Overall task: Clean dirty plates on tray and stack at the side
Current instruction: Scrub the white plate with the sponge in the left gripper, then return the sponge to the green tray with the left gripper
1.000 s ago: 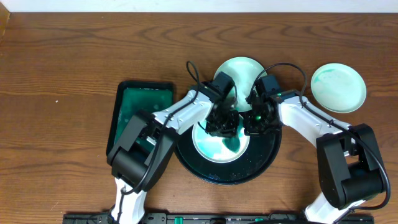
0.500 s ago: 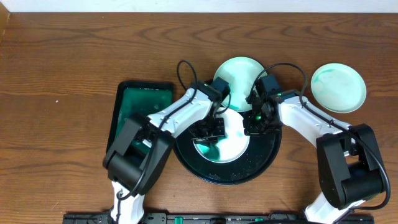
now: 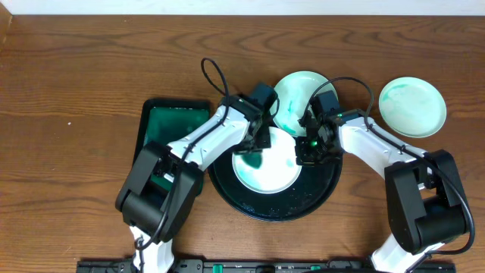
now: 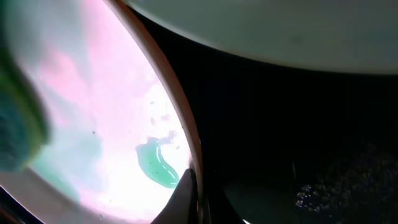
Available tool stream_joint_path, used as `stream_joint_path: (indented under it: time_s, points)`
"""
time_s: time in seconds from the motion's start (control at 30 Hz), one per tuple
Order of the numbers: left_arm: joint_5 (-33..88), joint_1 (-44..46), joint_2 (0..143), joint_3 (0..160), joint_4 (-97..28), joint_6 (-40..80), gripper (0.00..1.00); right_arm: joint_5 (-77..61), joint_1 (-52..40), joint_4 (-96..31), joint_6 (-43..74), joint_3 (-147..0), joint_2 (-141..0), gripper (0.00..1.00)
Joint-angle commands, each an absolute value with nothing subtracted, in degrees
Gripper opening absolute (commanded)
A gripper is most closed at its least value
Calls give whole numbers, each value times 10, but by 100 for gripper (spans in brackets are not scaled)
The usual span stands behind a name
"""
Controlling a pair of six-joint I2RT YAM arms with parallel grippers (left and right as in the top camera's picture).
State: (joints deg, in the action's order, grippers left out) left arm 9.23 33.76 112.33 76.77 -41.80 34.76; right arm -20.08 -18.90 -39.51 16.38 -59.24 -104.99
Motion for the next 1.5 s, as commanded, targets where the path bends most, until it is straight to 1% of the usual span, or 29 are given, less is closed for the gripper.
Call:
stream_joint_path:
  time_s: [0.0,0.1,0.3,0.5,0.57,0.7,0.83,0.9,1.0,1.17,1.2,1.3,1.47]
  points:
    - [295,338,1159,762,-366,328,7,-153,-189,-393,166,-589,-1067,1]
    - [346,349,1169,762,-351,326,7,-153,-189,-394,166,-589,-1067,1]
    - [382,373,1171,762,-350,326,7,-153,-189,-394,166,-589,-1067,1]
    - [379,380,1171,762,-372,331,7,-153,-189,-394,166,-589,-1067,1]
    - [356,376,1171,762,-383,342,7,-153,-189,-394,166,-589,-1067,1]
    - [267,360,1170,762,-432,374,7,-153,-189,-394,166,-589,-1067,1]
    - [115,342,1164,762,-494,405,7,-153,-189,-394,166,-589,-1067,1]
    - [74,336,1151,762,-511,406,7,-153,-189,-394,164,-589,-1067,1]
    - [52,330,1112,762,-526,406,7,-153,-189,-394,156,-589,-1067,1]
    - [47,317,1002,762,-524,390,7,-153,-189,-392,140,-589,-1067,1]
    - [34,303,955,762,-525,383,7,-153,-189,-392,127,-589,-1067,1]
    - [-10,250,885,762,-538,377,7,-149,-189,-387,91,-589,-1067,1]
    - [-37,142,873,759,-561,339,7,-95,-189,-340,87,-589,-1067,1]
